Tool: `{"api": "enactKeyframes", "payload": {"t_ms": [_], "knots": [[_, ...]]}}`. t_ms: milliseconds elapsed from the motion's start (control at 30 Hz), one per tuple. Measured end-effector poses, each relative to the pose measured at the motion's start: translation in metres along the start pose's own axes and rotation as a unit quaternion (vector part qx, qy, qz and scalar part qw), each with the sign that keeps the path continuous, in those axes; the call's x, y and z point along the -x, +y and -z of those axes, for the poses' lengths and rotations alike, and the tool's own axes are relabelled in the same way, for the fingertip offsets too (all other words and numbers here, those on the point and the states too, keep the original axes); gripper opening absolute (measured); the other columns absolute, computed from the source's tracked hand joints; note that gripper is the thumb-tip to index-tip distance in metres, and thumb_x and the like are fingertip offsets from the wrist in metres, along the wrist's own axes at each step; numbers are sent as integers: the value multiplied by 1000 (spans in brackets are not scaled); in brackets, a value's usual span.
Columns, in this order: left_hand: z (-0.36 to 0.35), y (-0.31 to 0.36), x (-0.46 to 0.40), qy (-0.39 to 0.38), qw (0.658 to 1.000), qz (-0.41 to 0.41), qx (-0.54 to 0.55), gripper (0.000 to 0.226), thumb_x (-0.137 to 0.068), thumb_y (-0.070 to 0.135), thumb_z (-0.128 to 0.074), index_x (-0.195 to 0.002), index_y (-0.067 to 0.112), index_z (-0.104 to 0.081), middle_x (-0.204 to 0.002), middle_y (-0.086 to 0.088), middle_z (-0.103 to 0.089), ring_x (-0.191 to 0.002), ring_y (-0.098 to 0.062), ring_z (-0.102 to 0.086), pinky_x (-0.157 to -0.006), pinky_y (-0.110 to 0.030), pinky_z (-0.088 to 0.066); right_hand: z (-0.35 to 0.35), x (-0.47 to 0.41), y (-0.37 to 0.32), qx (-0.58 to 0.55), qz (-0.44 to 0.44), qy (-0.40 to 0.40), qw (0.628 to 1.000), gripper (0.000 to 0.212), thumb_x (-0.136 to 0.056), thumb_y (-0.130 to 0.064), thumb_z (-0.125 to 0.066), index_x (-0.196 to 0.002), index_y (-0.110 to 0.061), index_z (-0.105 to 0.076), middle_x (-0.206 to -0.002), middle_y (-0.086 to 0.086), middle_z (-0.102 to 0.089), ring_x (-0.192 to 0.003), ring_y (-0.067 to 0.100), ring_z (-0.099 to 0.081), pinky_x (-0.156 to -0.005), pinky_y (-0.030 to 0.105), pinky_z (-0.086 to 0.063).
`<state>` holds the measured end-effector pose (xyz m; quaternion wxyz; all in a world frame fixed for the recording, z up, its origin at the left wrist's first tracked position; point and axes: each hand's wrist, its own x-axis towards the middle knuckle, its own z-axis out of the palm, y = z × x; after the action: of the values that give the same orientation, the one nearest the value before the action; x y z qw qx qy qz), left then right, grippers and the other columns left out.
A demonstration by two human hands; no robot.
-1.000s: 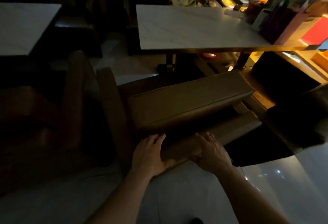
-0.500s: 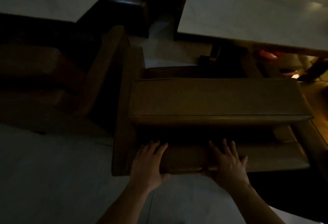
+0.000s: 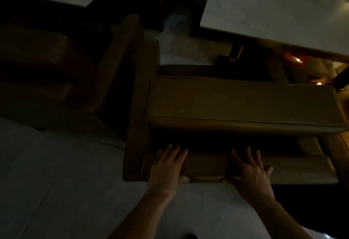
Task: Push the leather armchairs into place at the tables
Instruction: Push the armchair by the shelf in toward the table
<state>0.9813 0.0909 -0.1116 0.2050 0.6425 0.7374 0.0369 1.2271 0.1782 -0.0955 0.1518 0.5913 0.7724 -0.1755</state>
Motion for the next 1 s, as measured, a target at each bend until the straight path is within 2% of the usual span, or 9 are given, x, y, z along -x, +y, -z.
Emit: {"api": "enactKeyframes", "payload": {"t_ms": [300,733,900,1000], "knots": [[19,-27,-19,-6,1000,4,-7,88,-84,52,-65,-154,37,-16,-163,9,-17,-150,-20,-6,-122,-41,-5,2,-15,-28,-22,7,13,1000,99,-83,-68,-59,-156,-42,2,-166,11,10,-149,39,19,-112,76,-7],[27,-47,-30,6,1000,27,7,89,-81,48,-71,-153,37,-20,-161,7,-21,-150,-19,-9,-120,-39,3,-1,-25,-52,-15,1,10,1000,100,-83,-72,-54,-155,-41,8,-164,11,18,-147,41,24,-112,76,-4],[28,-48,-30,3,1000,23,18,90,-78,49,-74,-151,38,-22,-160,8,-23,-149,-19,-11,-120,-40,1,6,-20,-53,-6,-1,-7,1000,103,-83,-74,-52,-154,-41,15,-163,9,24,-146,38,27,-113,72,-1],[37,-46,-30,-30,999,19,3,94,-78,53,-72,-153,36,-18,-162,4,-19,-149,-22,-9,-120,-44,-4,13,-5,-49,-20,4,-12,1000,103,-83,-73,-55,-154,-41,12,-164,7,19,-150,33,20,-118,67,-8]]}}
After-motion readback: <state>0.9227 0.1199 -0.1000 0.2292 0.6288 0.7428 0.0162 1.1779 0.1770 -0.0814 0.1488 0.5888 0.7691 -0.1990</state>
